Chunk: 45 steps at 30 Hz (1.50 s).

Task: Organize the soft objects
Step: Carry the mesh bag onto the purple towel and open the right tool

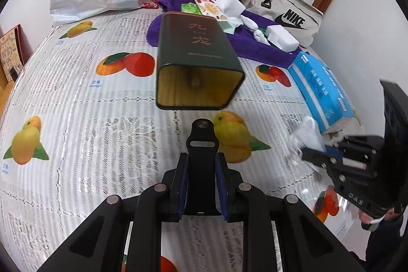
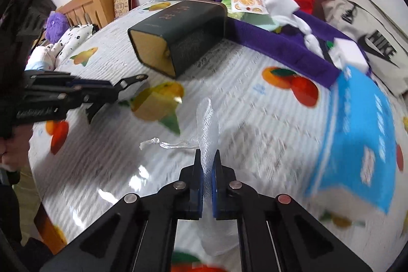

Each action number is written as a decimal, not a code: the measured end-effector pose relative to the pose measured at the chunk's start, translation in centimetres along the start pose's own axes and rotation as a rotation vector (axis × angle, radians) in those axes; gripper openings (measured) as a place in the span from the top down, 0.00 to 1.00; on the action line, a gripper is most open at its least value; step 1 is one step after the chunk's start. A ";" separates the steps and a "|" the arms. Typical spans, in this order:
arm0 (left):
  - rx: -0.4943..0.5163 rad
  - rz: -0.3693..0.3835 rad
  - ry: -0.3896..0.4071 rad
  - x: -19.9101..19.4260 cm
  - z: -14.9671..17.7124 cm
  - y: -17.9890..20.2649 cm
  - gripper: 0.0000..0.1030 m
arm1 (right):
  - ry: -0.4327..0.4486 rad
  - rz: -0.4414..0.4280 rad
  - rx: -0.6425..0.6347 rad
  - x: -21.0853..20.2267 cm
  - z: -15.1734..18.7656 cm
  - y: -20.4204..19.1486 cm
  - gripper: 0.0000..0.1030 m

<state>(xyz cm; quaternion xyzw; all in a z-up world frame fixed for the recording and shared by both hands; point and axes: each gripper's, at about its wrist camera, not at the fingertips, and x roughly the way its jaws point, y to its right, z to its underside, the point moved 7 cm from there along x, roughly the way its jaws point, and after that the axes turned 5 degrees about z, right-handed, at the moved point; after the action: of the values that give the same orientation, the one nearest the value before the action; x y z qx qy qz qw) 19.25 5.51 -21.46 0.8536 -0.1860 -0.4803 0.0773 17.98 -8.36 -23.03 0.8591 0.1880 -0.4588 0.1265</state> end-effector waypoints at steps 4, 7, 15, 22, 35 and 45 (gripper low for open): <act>0.003 -0.004 0.002 0.0 0.0 0.7 0.81 | -0.010 0.022 0.041 -1.6 2.6 1.3 0.95; 0.001 -0.003 0.006 -0.1 0.1 1.0 0.81 | -0.010 0.048 0.073 -2.9 4.3 2.7 0.95; 0.006 -0.013 0.023 -0.9 0.0 2.1 0.81 | -0.008 0.119 0.180 -4.9 7.0 7.2 0.95; 0.002 -0.033 0.034 -1.8 -0.3 2.3 0.81 | 0.009 0.139 0.226 -6.2 7.4 9.4 0.95; 0.003 -0.027 0.108 -5.6 -3.4 3.2 0.81 | 0.093 0.112 0.223 -9.7 3.6 10.2 0.95; 0.011 -0.034 0.135 -6.0 -8.4 3.0 0.81 | 0.140 0.093 0.222 -9.6 -2.0 12.1 0.95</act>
<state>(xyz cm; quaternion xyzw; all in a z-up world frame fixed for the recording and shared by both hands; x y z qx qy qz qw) 22.87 4.66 -11.36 0.8875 -0.1686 -0.4218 0.0770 19.92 -20.46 -13.32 0.9056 0.1043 -0.4092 0.0383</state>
